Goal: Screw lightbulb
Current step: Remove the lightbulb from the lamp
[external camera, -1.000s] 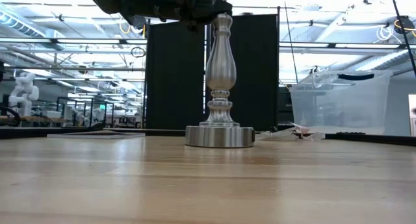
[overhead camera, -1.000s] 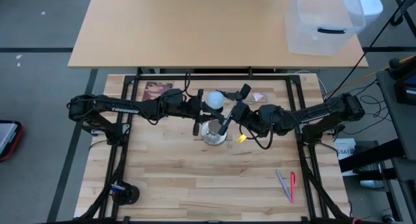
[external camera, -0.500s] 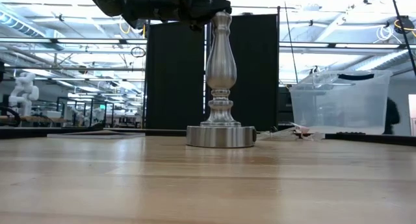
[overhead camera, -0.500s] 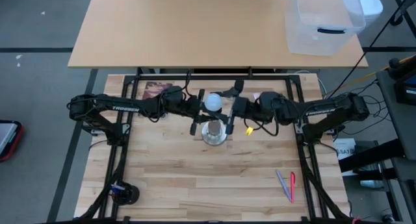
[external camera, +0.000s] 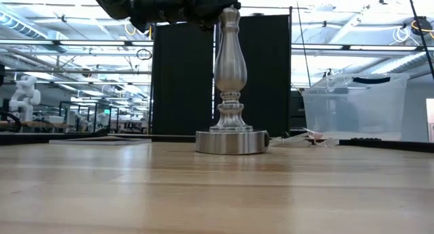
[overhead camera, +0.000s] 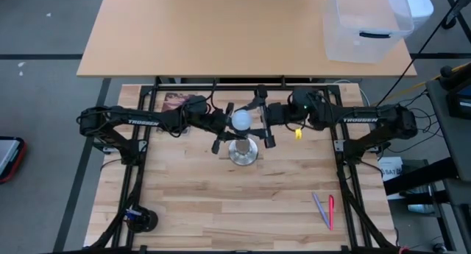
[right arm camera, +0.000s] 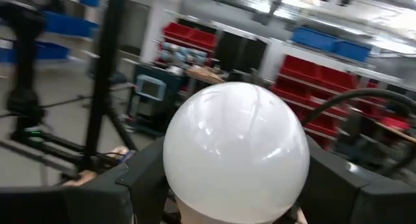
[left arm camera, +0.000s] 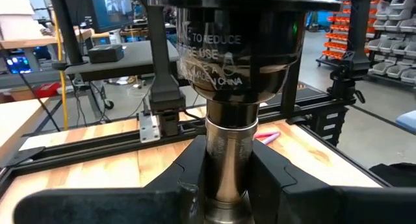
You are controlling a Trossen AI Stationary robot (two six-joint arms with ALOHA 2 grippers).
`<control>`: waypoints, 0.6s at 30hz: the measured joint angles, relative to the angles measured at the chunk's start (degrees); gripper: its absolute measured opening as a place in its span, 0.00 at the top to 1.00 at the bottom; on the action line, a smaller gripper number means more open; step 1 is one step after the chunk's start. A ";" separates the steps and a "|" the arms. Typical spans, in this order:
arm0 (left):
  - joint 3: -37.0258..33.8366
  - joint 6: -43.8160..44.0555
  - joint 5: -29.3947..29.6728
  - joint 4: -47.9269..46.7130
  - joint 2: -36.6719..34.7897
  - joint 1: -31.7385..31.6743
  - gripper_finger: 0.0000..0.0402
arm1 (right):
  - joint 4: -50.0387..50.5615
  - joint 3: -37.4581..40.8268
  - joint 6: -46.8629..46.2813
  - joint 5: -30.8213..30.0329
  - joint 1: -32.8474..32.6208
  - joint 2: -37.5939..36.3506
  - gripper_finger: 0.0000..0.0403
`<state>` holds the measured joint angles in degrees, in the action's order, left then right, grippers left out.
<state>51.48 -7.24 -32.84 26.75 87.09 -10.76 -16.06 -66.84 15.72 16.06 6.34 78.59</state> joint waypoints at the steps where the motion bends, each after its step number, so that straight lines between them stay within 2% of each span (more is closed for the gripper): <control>1: 0.00 0.08 -0.26 0.18 0.00 0.00 0.82 | -0.21 0.04 -0.27 2.33 0.87 0.04 0.35; 9: 0.07 0.95 -1.52 1.45 0.09 -0.40 0.82 | -3.84 0.25 -4.26 19.49 7.22 0.60 0.34; 18: 0.07 2.68 -1.61 1.48 0.09 -0.59 0.82 | -6.13 0.28 -6.27 27.05 11.21 1.45 0.34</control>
<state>51.55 -4.56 -34.46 28.23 87.18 -11.35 -22.19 -66.57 9.45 43.12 17.55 80.05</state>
